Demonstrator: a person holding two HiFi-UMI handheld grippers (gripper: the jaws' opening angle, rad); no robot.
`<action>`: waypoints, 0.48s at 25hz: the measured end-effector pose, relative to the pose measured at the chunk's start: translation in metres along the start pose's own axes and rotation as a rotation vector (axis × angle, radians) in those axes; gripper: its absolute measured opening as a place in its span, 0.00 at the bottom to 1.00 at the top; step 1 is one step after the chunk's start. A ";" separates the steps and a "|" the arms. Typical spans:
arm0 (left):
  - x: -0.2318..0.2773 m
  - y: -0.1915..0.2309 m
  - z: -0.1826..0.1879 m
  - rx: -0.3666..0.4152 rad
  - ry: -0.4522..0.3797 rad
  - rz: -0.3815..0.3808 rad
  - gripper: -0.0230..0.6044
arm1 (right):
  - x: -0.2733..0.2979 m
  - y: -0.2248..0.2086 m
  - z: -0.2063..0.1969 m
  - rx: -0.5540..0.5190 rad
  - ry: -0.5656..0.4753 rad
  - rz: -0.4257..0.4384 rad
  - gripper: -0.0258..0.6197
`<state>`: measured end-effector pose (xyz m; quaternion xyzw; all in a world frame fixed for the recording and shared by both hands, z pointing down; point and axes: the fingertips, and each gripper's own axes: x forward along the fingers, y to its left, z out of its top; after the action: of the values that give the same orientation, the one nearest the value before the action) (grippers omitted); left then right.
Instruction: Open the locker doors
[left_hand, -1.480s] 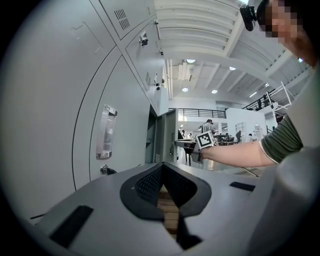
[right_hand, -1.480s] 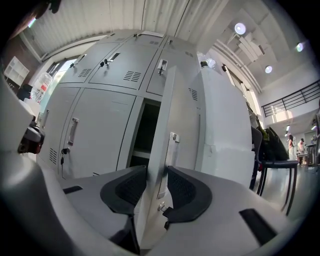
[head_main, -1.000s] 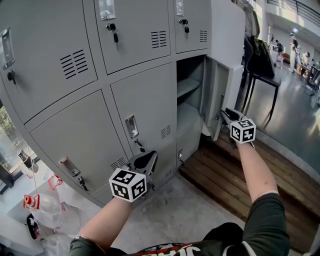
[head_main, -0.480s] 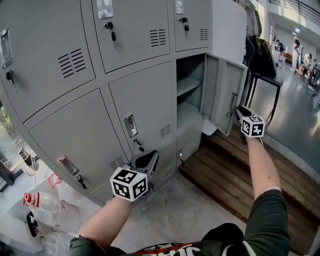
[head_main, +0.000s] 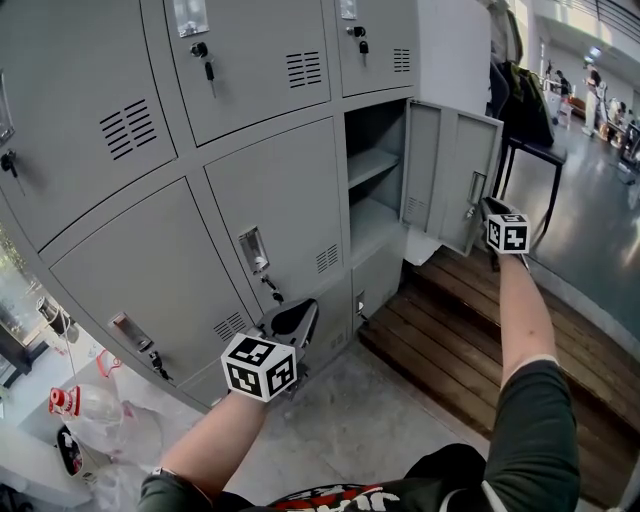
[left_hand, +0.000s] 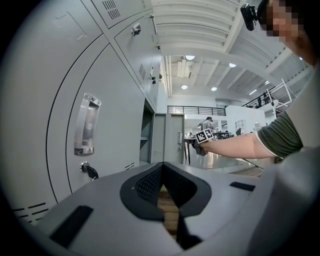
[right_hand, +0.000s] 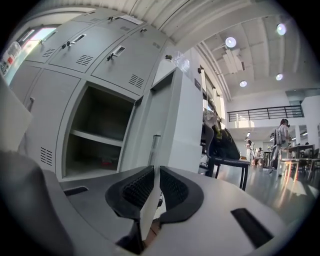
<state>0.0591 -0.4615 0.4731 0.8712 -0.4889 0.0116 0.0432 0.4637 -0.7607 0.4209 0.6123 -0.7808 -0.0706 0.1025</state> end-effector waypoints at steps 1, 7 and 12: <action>0.001 0.000 -0.001 0.000 0.002 -0.001 0.04 | 0.002 -0.002 0.000 0.000 0.005 -0.006 0.13; 0.005 0.002 -0.004 -0.005 0.005 -0.003 0.04 | 0.002 -0.001 0.002 0.012 -0.013 -0.022 0.13; 0.001 0.008 -0.003 -0.009 0.002 0.001 0.05 | -0.030 0.034 0.017 0.048 -0.118 0.022 0.14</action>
<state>0.0534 -0.4664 0.4769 0.8708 -0.4892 0.0102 0.0474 0.4339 -0.7239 0.4105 0.6008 -0.7936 -0.0865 0.0422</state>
